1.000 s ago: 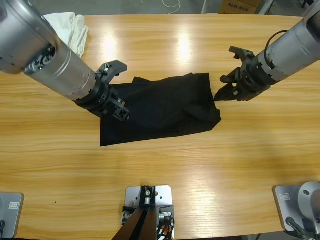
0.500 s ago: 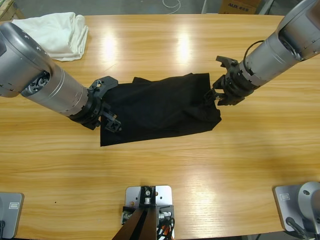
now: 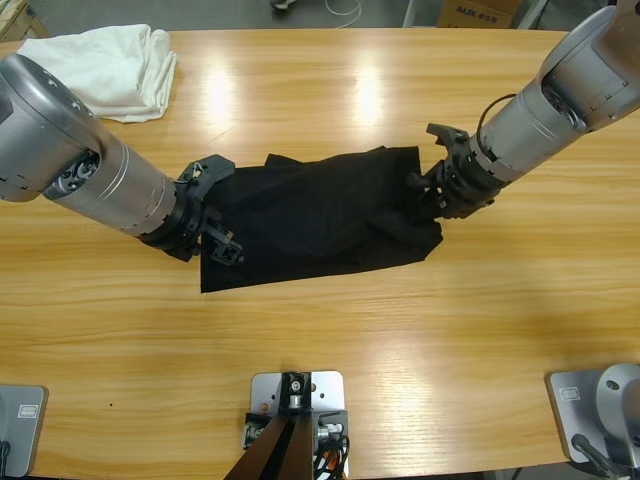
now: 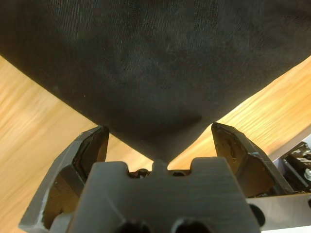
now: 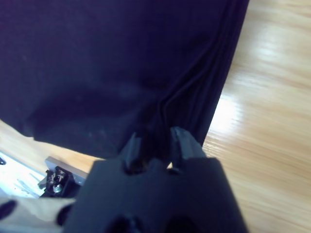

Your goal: Fold clothes

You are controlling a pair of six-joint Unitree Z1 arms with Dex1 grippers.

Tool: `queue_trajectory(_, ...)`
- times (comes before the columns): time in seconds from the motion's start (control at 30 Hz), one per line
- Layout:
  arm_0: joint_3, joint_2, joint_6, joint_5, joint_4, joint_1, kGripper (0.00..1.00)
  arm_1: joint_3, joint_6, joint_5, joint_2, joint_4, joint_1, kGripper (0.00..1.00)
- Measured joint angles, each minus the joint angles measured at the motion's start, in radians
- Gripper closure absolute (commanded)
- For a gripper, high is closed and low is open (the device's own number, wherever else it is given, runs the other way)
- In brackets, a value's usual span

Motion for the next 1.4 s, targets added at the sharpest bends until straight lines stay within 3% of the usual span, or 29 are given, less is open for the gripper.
queue_trajectory(0.23, 0.023, -0.008, 0.000, 0.000, -0.025, 0.000, 0.151, 0.024, -0.013, -0.001, -0.029, 0.015, 0.000, 1.000)
queue_trajectory(0.57, 0.068, -0.010, 0.000, 0.000, -0.055, 0.000, 0.147, -0.010, -0.092, -0.030, -0.089, 0.184, -0.009, 1.000)
queue_trajectory(0.6, 0.069, -0.010, 0.000, 0.000, -0.057, 0.000, 0.147, -0.016, -0.099, -0.042, -0.084, 0.198, -0.009, 0.848)
queue_trajectory(0.63, 0.069, -0.010, 0.000, -0.001, -0.059, 0.000, 0.147, -0.020, -0.108, -0.060, -0.077, 0.204, -0.009, 0.196)
queue_trajectory(0.67, 0.069, -0.010, 0.000, -0.002, -0.062, 0.000, 0.147, -0.022, -0.115, -0.077, -0.068, 0.207, -0.010, 0.006)
queue_trajectory(0.7, 0.069, -0.010, 0.000, -0.003, -0.065, 0.000, 0.147, -0.024, -0.121, -0.096, -0.056, 0.208, -0.011, 0.000)
queue_trajectory(0.83, 0.071, -0.010, 0.000, -0.012, -0.070, 0.000, 0.158, -0.040, -0.128, -0.181, -0.029, 0.208, -0.012, 0.013)
queue_trajectory(0.9, 0.076, -0.014, 0.000, -0.013, -0.071, 0.000, 0.185, -0.049, -0.128, -0.230, -0.044, 0.211, -0.012, 0.125)
queue_trajectory(0.93, 0.077, -0.017, 0.000, -0.013, -0.071, 0.000, 0.236, -0.058, -0.128, -0.248, -0.060, 0.217, -0.012, 0.307)
queue_trajectory(1.0, 0.077, -0.029, 0.000, -0.013, -0.071, 0.000, 0.341, -0.097, -0.128, -0.263, -0.109, 0.239, -0.013, 0.935)
queue_trajectory(1.03, 0.077, -0.038, 0.000, -0.013, -0.071, 0.000, 0.509, -0.119, -0.128, -0.263, -0.136, 0.253, -0.013, 1.000)
queue_trajectory(1.1, 0.065, -0.057, 0.000, -0.013, -0.071, 0.000, 0.993, -0.147, -0.128, -0.250, -0.174, 0.264, -0.013, 1.000)
queue_trajectory(1.23, 0.027, -0.072, 0.000, 0.001, -0.089, -0.024, 1.000, -0.140, -0.171, -0.129, -0.208, 0.181, -0.024, 1.000)
queue_trajectory(1.4, 0.069, -0.071, 0.000, 0.005, -0.168, -0.054, 1.000, -0.035, -0.211, 0.095, -0.176, -0.013, -0.055, 1.000)
